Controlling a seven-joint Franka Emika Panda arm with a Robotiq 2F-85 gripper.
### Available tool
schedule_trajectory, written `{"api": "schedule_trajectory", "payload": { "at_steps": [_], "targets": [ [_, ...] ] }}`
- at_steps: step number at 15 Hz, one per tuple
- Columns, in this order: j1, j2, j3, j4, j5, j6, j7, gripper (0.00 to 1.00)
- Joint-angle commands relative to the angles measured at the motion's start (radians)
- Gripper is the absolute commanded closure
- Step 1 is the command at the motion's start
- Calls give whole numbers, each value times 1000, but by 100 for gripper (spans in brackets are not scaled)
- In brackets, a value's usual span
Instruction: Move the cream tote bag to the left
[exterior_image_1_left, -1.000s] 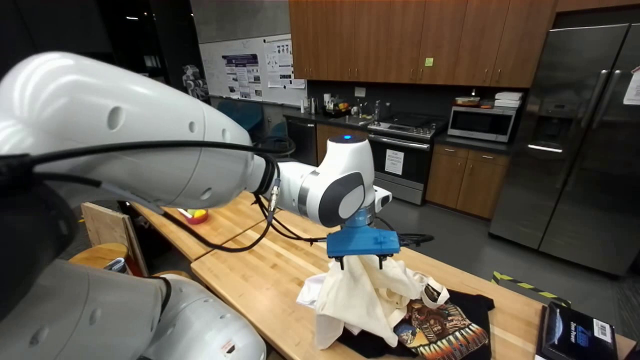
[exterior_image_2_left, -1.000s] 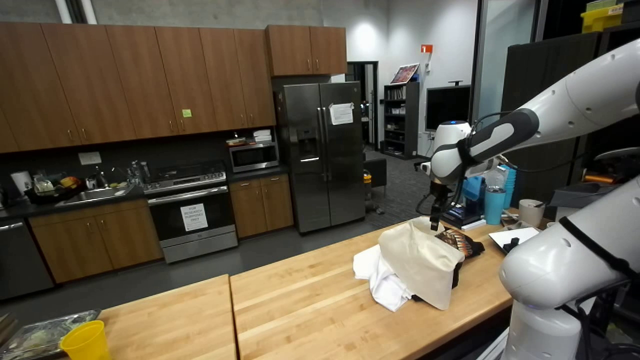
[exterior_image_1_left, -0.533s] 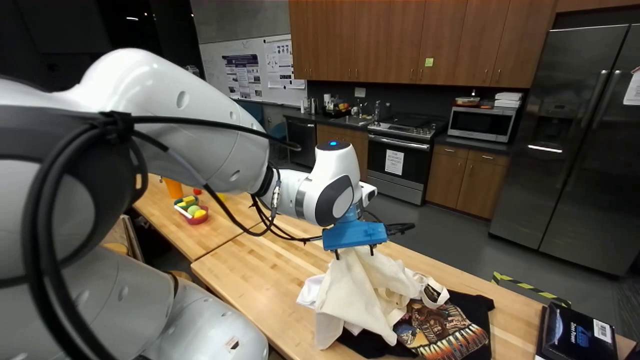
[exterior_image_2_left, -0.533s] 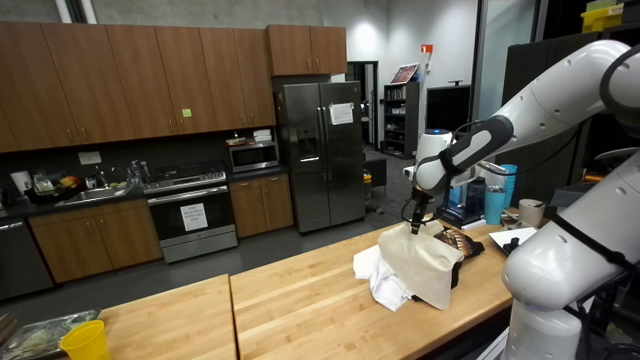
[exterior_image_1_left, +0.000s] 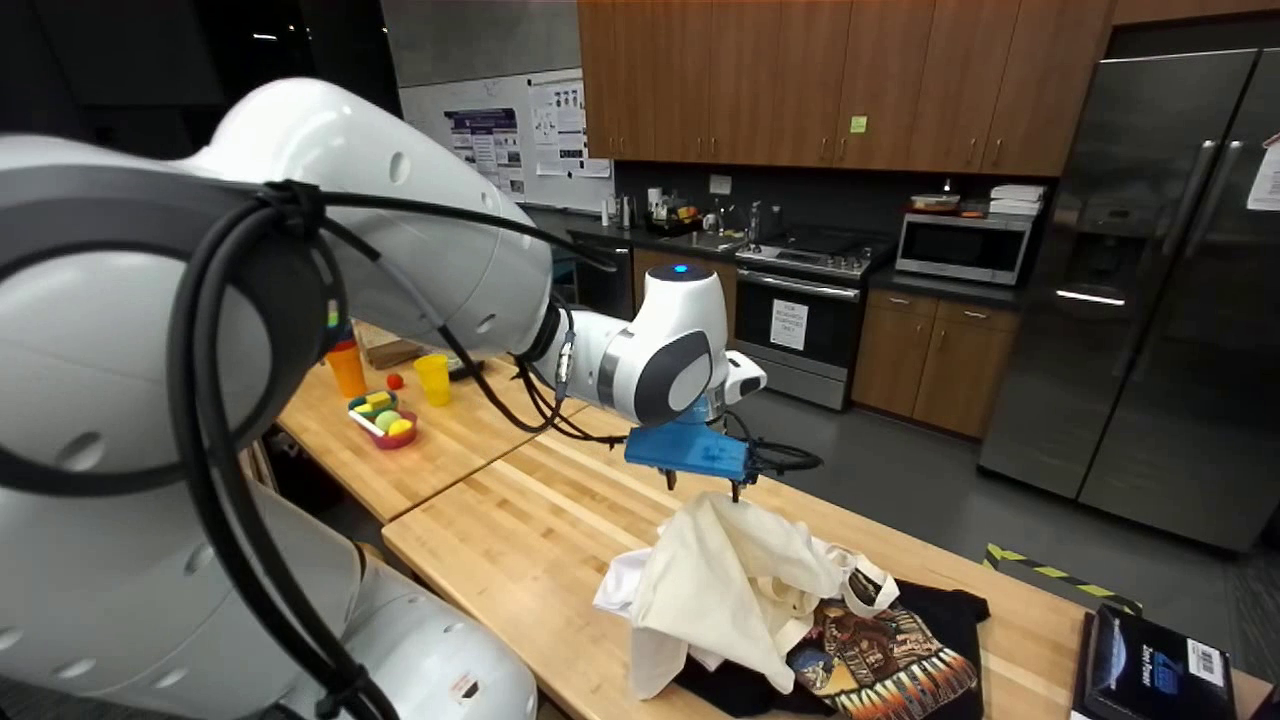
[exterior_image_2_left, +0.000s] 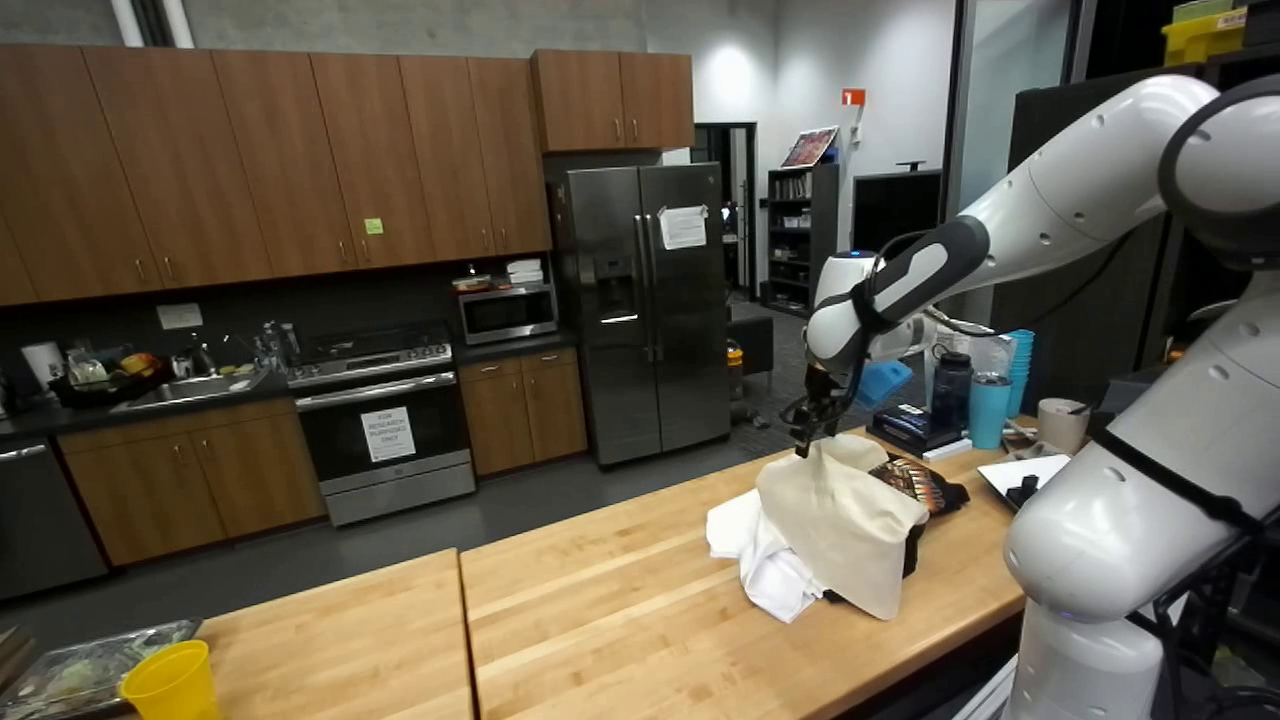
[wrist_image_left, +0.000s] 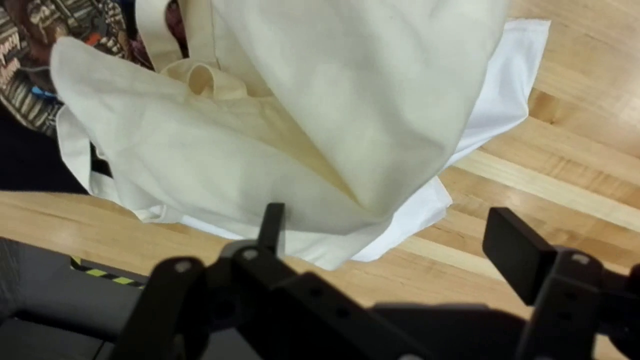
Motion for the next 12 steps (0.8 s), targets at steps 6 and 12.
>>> {"api": "schedule_trajectory", "payload": {
  "at_steps": [6,12],
  "targets": [
    [-100,98,48,84,36,-103,329,5],
    [-95,174,66,82,38,-169,397,51]
  ]
}}
